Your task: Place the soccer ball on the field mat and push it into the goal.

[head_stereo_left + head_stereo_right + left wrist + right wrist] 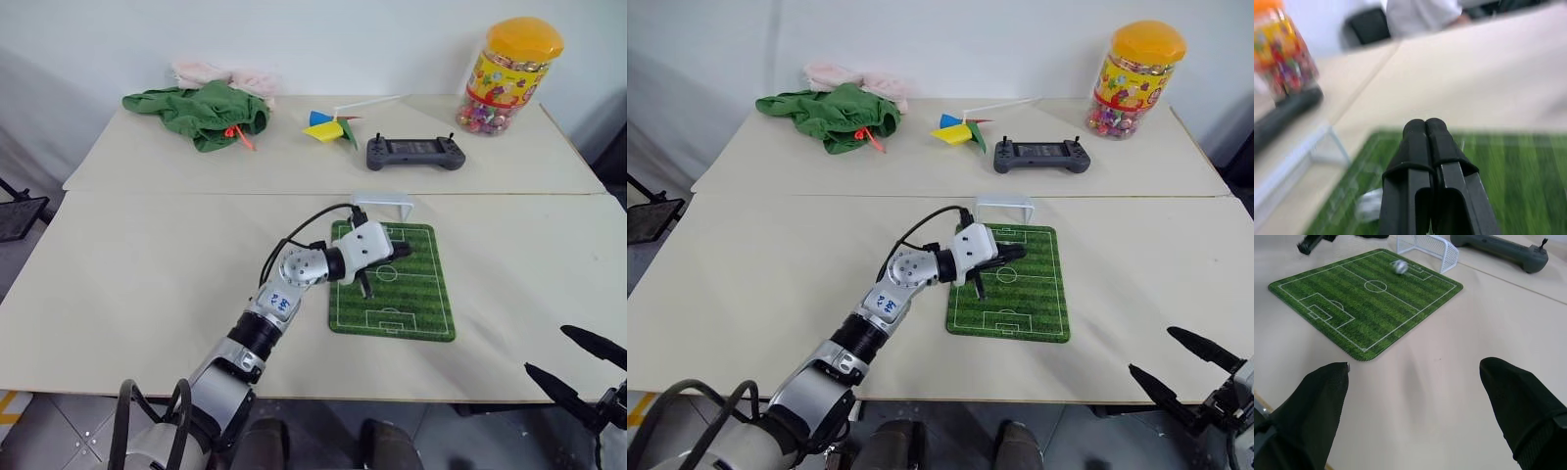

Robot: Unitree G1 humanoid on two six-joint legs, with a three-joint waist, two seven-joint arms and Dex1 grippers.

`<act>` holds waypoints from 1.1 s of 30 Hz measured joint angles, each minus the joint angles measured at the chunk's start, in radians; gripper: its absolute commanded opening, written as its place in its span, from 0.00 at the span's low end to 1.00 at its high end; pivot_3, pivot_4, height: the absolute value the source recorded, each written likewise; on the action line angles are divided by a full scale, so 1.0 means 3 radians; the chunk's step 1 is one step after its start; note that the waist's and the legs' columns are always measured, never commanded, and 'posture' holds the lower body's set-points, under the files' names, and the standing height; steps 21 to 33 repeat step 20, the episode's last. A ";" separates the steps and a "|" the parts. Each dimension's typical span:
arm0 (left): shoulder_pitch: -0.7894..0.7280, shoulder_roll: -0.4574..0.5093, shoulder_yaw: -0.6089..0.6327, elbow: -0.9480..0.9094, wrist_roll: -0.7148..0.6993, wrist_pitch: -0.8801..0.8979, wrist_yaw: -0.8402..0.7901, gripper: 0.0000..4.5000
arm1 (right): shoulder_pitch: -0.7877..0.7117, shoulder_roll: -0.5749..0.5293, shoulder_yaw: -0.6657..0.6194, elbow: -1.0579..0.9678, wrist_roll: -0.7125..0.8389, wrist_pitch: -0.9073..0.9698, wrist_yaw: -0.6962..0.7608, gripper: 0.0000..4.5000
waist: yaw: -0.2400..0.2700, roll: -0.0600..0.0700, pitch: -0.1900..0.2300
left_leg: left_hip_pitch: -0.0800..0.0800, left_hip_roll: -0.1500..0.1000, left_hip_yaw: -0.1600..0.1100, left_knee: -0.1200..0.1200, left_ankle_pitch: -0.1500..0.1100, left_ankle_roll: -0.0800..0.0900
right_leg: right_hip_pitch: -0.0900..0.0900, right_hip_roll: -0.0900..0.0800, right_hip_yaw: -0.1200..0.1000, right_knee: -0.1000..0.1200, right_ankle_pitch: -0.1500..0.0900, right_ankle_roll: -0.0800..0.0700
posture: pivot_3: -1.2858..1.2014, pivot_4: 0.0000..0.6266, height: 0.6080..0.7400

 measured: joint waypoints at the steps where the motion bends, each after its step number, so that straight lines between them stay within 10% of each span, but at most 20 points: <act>1: 0.0034 0.0027 0.0017 -0.0057 -0.0075 -0.0009 -0.0104 0.00 | -0.0032 0.0000 0.0015 0.0006 -0.0006 -0.0002 -0.0007 1.00 | -0.0002 0.0000 0.0000 | 0.0000 0.0000 0.0000 0.0000 0.0002 -0.0003 | -0.0001 0.0000 0.0000 0.0001 0.0000 0.0000 | 0.52 0.24 1.00; 14: 0.1177 0.0847 0.0355 -0.1779 -0.0934 0.1333 -0.0686 0.00 | -0.0548 -0.0200 0.0183 0.0476 -0.0086 -0.0016 0.0137 1.00 | -0.0036 0.0003 -0.0002 | 0.0007 0.0001 0.0004 0.0008 0.0000 0.0002 | 0.0000 0.0000 0.0011 0.0018 0.0000 0.0000 | 0.52 0.24 1.00; 20: 0.1434 0.1136 0.0551 -0.1921 -0.0996 0.1553 -0.0631 0.35 | -0.1006 -0.0407 0.0363 0.0841 -0.0150 -0.0015 0.0262 1.00 | -0.0068 0.0003 -0.0002 | 0.0007 0.0001 0.0005 0.0014 0.0000 0.0003 | 0.0002 0.0000 0.0013 0.0020 0.0001 0.0000 | 0.52 0.24 1.00; 33: 0.1434 0.1136 0.0551 -0.1921 -0.0996 0.1553 -0.0631 0.35 | -0.1006 -0.0407 0.0363 0.0841 -0.0150 -0.0015 0.0262 1.00 | -0.0068 0.0003 -0.0002 | 0.0007 0.0001 0.0005 0.0014 0.0000 0.0003 | 0.0002 0.0000 0.0013 0.0020 0.0001 0.0000 | 0.52 0.24 1.00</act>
